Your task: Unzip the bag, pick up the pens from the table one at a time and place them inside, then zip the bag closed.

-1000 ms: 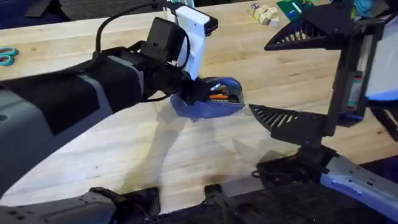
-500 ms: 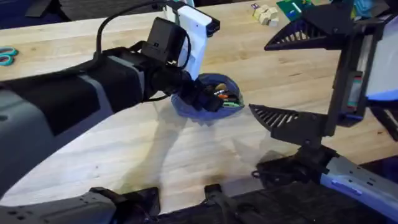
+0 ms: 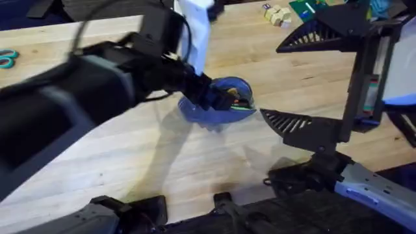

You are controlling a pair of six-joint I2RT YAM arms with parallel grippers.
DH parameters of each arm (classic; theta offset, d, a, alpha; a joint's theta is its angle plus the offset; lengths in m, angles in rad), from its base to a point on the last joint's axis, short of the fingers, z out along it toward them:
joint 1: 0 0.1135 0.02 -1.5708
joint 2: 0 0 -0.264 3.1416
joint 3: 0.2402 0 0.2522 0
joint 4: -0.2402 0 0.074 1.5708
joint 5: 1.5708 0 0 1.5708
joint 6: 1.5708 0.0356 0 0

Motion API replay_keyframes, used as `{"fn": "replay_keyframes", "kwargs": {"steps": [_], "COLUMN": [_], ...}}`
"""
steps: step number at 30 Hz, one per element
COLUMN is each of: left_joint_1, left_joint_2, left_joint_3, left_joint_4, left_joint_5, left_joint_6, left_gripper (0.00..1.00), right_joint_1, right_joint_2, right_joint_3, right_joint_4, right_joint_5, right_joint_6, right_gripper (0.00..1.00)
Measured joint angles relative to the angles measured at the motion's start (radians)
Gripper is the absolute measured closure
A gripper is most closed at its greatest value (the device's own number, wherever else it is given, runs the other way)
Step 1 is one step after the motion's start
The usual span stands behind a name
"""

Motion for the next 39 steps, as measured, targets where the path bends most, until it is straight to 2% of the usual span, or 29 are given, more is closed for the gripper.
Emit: {"fn": "replay_keyframes", "kwargs": {"steps": [3, 9, 15, 19, 23, 27, 31, 35, 39], "left_joint_1": [0.046, 0.183, 0.307, 0.372, 0.404, 0.412, 0.412, 0.414, 0.434], "left_joint_2": [-0.083, -0.242, -0.312, -0.323, -0.323, -0.323, -0.323, -0.323, -0.323], "left_joint_3": [0.008, 0.022, 0.022, 0.022, 0.022, 0.022, 0.022, 0.022, 0.022], "left_joint_4": [-0.017, -0.104, -0.215, -0.237, -0.242, -0.298, -0.243, -0.273, -0.371], "left_joint_5": [0.006, 0.009, -0.018, -0.045, -0.095, -0.101, -0.101, -0.101, -0.096], "left_joint_6": [0.000, 0.000, 0.001, 0.001, 0.001, -0.005, 0.014, 0.127, 0.294], "left_gripper": [0.008, 0.009, 0.008, 0.008, 0.008, 0.008, 0.009, 0.008, 0.009], "right_joint_1": [0.000, 0.000, 0.000, 0.000, 0.000, 0.000, 0.000, 0.000, 0.000], "right_joint_2": [0.000, 0.000, 0.000, 0.000, 0.000, 0.001, 0.012, 0.037, 0.048], "right_joint_3": [0.000, 0.000, 0.000, 0.000, 0.000, 0.000, 0.000, 0.000, 0.000], "right_joint_4": [0.000, 0.000, 0.000, 0.000, 0.000, 0.000, 0.000, 0.000, -0.006], "right_joint_5": [0.000, 0.000, 0.000, 0.000, 0.000, 0.000, -0.001, -0.001, -0.005], "right_joint_6": [0.000, 0.000, 0.000, 0.032, 0.108, 0.201, 0.311, 0.410, 0.474], "right_gripper": [0.003, 0.003, 0.003, 0.003, 0.003, 0.003, 0.003, 0.003, 0.003]}}
